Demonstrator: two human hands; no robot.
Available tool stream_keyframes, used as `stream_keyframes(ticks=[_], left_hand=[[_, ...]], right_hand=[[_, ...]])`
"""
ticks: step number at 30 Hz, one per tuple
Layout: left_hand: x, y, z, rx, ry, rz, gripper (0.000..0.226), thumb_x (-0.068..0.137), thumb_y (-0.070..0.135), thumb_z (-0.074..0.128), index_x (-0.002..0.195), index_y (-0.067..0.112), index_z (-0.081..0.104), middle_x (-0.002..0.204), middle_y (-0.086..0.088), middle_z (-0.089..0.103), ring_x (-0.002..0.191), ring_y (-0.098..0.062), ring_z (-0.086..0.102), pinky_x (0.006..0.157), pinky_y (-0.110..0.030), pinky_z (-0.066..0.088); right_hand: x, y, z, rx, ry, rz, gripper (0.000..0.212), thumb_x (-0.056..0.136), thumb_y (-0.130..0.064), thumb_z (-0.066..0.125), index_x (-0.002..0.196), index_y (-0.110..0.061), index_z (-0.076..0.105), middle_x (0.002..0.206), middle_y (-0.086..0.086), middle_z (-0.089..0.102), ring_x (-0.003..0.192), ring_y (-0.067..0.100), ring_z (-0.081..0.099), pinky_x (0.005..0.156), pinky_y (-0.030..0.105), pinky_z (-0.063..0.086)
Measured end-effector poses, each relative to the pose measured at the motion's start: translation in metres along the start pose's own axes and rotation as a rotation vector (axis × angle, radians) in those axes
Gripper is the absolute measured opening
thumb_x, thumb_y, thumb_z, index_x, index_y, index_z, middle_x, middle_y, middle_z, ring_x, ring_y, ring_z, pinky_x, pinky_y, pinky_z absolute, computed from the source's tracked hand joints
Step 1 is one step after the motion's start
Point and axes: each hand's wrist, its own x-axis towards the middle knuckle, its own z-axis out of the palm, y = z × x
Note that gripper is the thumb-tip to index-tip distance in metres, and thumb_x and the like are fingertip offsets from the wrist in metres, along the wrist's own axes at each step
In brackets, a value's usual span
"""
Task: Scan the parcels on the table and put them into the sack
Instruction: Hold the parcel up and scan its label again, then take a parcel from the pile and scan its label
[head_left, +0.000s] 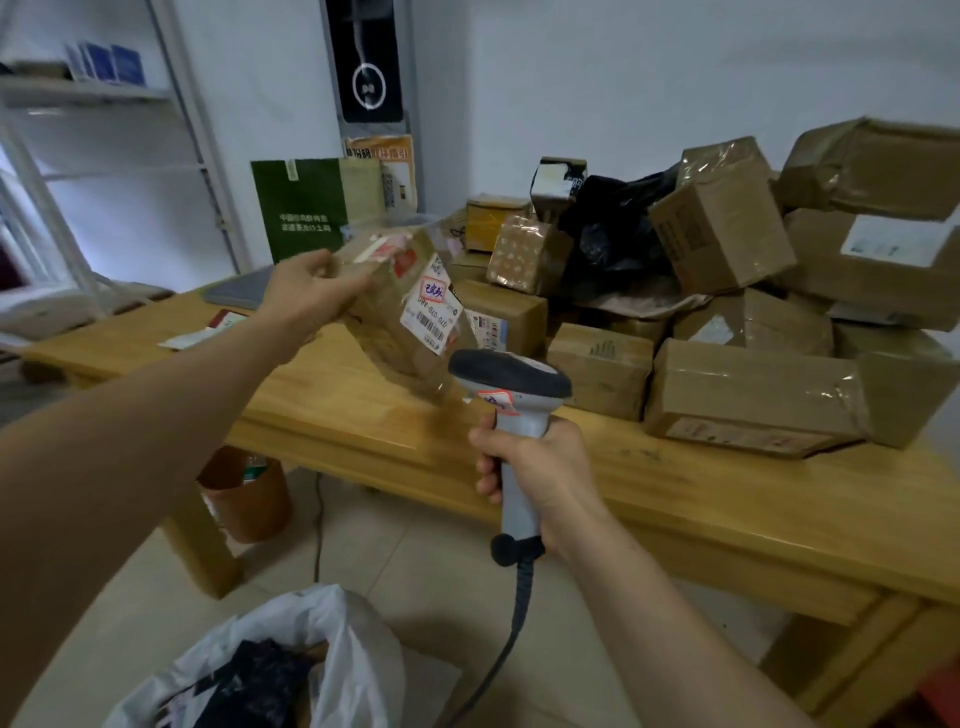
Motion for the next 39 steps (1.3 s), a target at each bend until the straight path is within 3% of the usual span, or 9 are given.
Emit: stream_keyframes(ticks=[3,8,13,22,27,34,39], left_hand=[[-0.011,-0.009,-0.022,-0.139,-0.034,-0.108,0.062,0.086,0.022,0.068,0.141,0.006,0.044,0.13,-0.01,0.051,0.105,-0.024,0.059,0.069,-0.024,0.054],[-0.035,-0.02,-0.047,-0.295,-0.042,-0.154,0.054,0.082,0.023,0.071,0.131,0.006,0.055,0.12,-0.012,0.06,0.103,-0.023,0.062,0.071,-0.026,0.055],[-0.054,-0.029,-0.062,-0.332,-0.052,-0.143,0.092,0.056,0.042,0.082,0.134,0.002,0.051,0.125,-0.014,0.059,0.112,-0.024,0.059,0.079,-0.032,0.058],[-0.066,-0.026,-0.055,-0.331,0.0,-0.112,0.052,0.079,0.019,0.073,0.124,0.003,0.055,0.117,-0.009,0.059,0.108,-0.021,0.058,0.085,-0.035,0.056],[-0.07,-0.023,-0.063,-0.345,-0.002,-0.102,0.071,0.067,0.031,0.079,0.129,0.005,0.054,0.121,-0.011,0.059,0.109,-0.025,0.061,0.084,-0.036,0.058],[-0.071,-0.025,-0.069,-0.337,0.023,-0.092,0.038,0.081,0.02,0.072,0.116,0.012,0.059,0.118,-0.011,0.06,0.108,-0.023,0.061,0.079,-0.031,0.057],[-0.074,-0.023,-0.072,-0.345,0.051,-0.09,0.034,0.082,0.018,0.071,0.114,0.013,0.059,0.116,-0.009,0.06,0.109,-0.021,0.059,0.077,-0.029,0.056]], right_hand=[[-0.015,0.002,0.007,-0.038,-0.013,0.004,0.007,0.082,-0.007,0.071,0.083,-0.008,0.064,0.055,0.004,0.058,0.042,0.013,0.053,0.044,0.023,0.046],[-0.04,-0.001,0.014,0.028,-0.036,0.015,0.01,0.08,-0.008,0.073,0.085,-0.008,0.065,0.058,0.005,0.06,0.045,0.015,0.055,0.046,0.025,0.048],[-0.056,-0.011,0.018,0.148,-0.058,0.052,0.01,0.079,-0.001,0.071,0.077,-0.006,0.063,0.054,0.006,0.059,0.043,0.015,0.055,0.042,0.024,0.046],[-0.069,-0.018,0.02,0.078,-0.05,0.048,0.011,0.081,-0.003,0.07,0.074,-0.004,0.061,0.052,0.005,0.06,0.041,0.015,0.055,0.042,0.022,0.046],[-0.07,-0.022,0.024,0.105,-0.048,0.016,0.014,0.081,-0.002,0.069,0.072,-0.004,0.058,0.05,0.004,0.059,0.041,0.015,0.055,0.042,0.022,0.047],[-0.072,-0.019,0.031,0.101,-0.077,0.044,0.014,0.082,-0.003,0.069,0.072,-0.005,0.059,0.05,0.004,0.058,0.04,0.014,0.055,0.041,0.022,0.045],[-0.072,-0.019,0.035,0.098,-0.083,0.043,0.013,0.082,-0.004,0.07,0.075,-0.005,0.059,0.052,0.003,0.059,0.041,0.014,0.055,0.041,0.022,0.046]])
